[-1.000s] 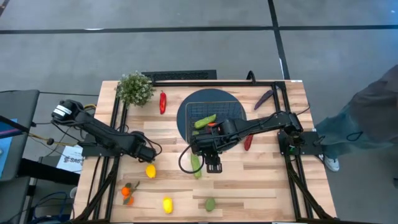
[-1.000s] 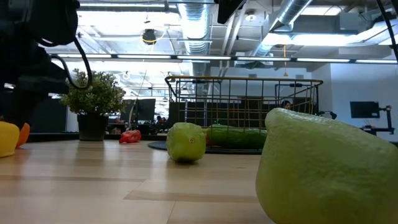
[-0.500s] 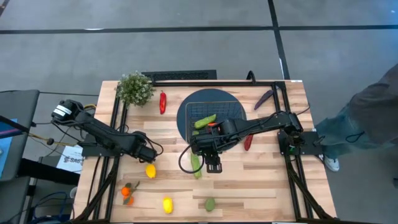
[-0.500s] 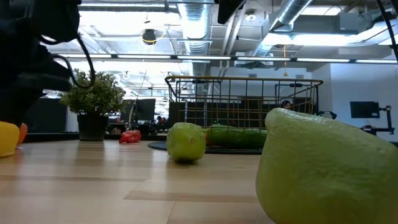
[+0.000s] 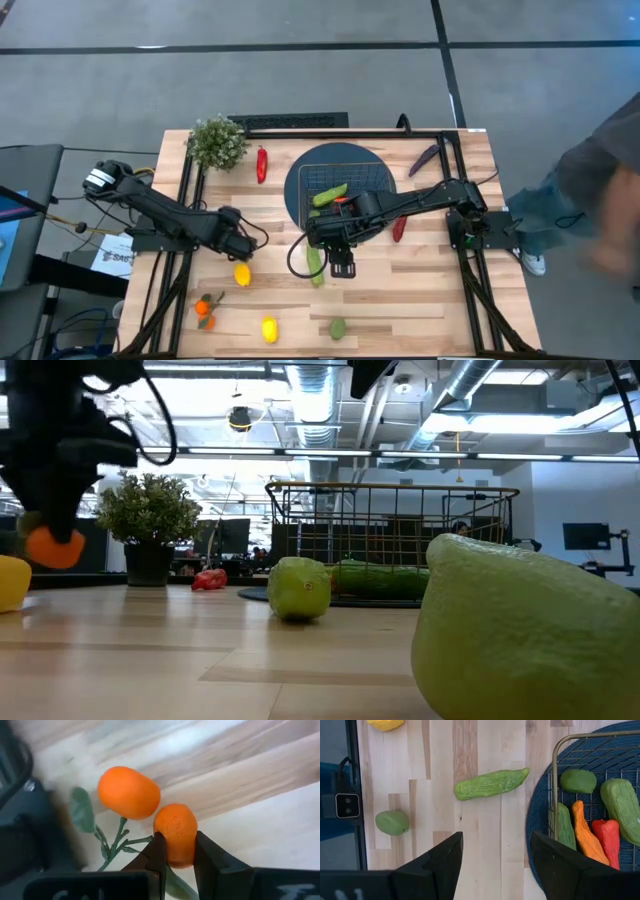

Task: Build produce basket
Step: Put the top orange tangerine into the wire basket

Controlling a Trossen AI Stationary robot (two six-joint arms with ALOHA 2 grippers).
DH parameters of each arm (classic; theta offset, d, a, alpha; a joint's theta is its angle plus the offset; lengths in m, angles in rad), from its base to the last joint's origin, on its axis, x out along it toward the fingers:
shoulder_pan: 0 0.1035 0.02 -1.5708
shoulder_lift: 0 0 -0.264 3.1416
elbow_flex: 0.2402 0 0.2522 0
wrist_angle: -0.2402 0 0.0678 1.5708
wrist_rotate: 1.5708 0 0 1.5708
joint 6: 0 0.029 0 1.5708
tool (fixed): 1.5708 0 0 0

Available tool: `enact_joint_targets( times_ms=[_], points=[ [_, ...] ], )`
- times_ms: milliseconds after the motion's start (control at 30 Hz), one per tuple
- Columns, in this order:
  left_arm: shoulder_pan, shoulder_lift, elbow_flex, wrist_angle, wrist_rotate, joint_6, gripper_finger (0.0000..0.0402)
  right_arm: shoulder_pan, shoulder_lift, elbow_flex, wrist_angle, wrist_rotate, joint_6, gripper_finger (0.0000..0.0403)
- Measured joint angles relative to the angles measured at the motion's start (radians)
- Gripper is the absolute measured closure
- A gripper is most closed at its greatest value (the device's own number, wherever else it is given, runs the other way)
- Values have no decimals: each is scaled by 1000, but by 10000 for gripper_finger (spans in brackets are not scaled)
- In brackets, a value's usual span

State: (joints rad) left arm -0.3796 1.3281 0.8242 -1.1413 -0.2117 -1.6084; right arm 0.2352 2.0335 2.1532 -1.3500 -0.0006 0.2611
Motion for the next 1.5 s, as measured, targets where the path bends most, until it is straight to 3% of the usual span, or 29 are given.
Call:
enact_joint_targets(
  times_ms=[333,733,900,1067,1267,1500],
  points=[
    [0,0,210,-38,-243,135,365,0,0,0,-45,0,-5,153],
    [-19,0,636,-61,-550,587,365,-51,0,0,6,12,40,180],
    [-45,-1,740,-62,-583,729,365,-76,0,0,132,58,-27,221],
    [-92,-1,790,-55,-566,811,365,-137,-26,0,143,93,-34,264],
    [-184,-1,795,-57,-545,817,367,-221,-108,0,205,164,-55,304],
    [-297,0,795,-50,-565,777,367,-315,-179,2,376,129,11,317]
  ],
)
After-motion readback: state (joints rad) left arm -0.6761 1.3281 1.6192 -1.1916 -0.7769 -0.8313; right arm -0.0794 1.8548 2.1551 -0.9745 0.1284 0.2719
